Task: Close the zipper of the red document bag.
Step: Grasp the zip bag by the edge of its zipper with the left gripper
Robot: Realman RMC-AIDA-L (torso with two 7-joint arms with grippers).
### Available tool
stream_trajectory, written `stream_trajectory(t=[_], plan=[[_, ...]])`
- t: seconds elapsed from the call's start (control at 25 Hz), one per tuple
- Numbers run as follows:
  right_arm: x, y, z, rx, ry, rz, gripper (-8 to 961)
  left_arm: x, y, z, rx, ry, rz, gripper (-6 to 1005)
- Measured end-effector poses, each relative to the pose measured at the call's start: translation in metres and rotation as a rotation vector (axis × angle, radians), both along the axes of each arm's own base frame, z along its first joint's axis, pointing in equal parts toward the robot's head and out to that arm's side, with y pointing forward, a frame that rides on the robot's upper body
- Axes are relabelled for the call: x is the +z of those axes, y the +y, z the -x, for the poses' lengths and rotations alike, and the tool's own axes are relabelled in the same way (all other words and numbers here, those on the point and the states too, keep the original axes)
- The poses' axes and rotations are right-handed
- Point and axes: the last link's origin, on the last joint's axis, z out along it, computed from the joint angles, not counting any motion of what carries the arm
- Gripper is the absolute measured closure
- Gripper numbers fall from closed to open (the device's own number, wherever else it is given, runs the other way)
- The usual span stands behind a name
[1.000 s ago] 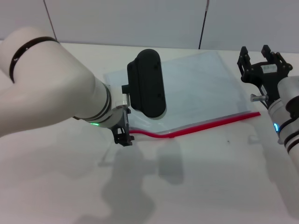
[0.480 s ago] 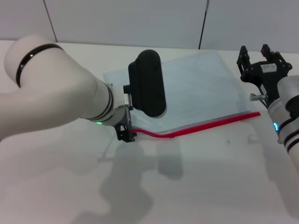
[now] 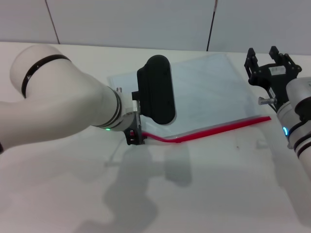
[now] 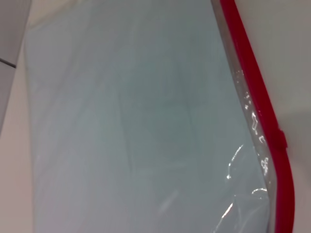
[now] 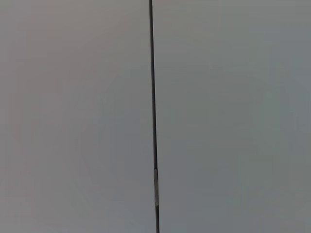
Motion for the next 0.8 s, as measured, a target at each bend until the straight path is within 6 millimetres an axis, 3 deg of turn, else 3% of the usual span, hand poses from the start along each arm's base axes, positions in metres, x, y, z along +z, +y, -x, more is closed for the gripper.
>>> stream_trajectory(t=[0.24, 0.32, 0.52, 0.8], plan=[[-0.002, 0.000, 0.000, -0.003, 0.000, 0.012, 412, -0.002, 0.006, 0.005, 0.011, -0.015, -0.025, 322], [-0.002, 0.000, 0.001, -0.004, 0.000, 0.015, 412, -0.002, 0.008, 0.005, 0.016, -0.015, -0.033, 435], [-0.003, 0.000, 0.000, -0.006, -0.001, 0.021, 412, -0.003, 0.012, 0.008, 0.028, -0.020, -0.049, 583], [-0.003, 0.000, 0.001, -0.005, 0.000, 0.021, 412, -0.002, 0.015, 0.008, 0.034, -0.034, -0.068, 710]])
